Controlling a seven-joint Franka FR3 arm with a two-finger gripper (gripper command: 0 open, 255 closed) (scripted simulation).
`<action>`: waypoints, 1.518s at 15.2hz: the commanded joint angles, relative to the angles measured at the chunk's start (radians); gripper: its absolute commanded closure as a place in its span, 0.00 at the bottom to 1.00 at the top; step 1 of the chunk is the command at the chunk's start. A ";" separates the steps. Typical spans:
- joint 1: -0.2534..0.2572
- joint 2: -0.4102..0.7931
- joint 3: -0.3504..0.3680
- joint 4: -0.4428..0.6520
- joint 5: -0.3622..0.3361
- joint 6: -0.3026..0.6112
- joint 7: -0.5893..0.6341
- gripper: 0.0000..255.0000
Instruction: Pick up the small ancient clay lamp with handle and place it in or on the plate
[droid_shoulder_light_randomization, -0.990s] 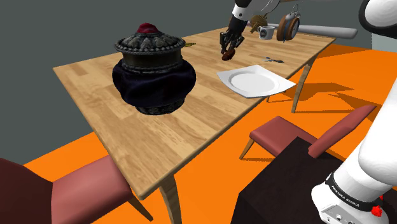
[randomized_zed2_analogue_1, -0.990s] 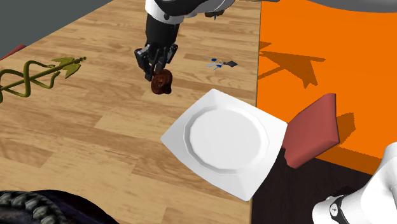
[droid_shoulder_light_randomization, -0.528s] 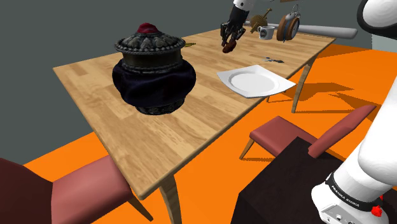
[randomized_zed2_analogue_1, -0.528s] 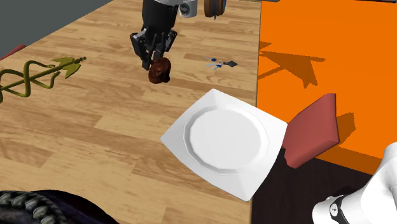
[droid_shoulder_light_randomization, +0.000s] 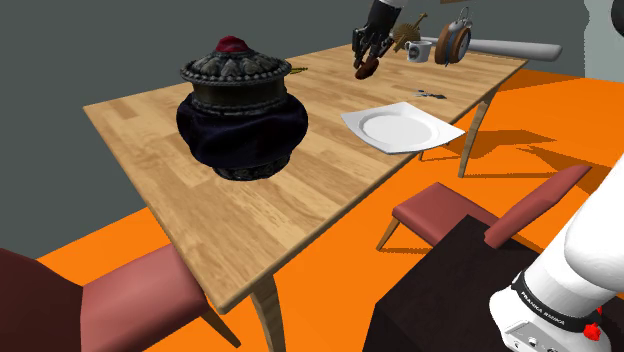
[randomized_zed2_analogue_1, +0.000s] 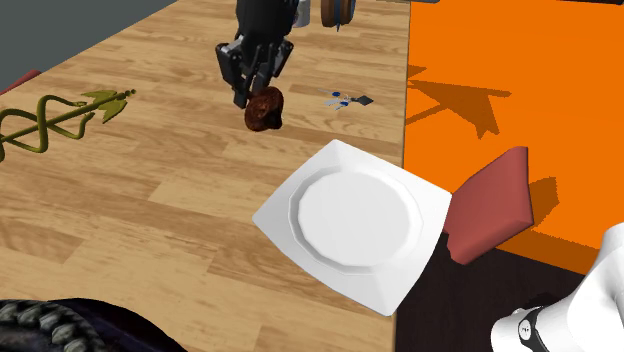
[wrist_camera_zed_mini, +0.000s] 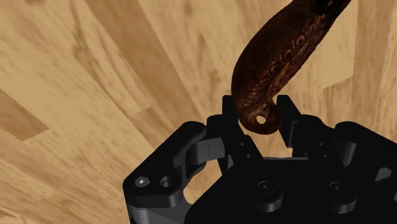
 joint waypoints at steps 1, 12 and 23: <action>0.011 -0.083 0.008 -0.104 -0.015 0.026 0.016 1.00; 0.035 -0.515 0.084 -0.547 -0.068 0.058 0.127 1.00; 0.038 -0.608 0.104 -0.743 -0.061 0.164 0.133 1.00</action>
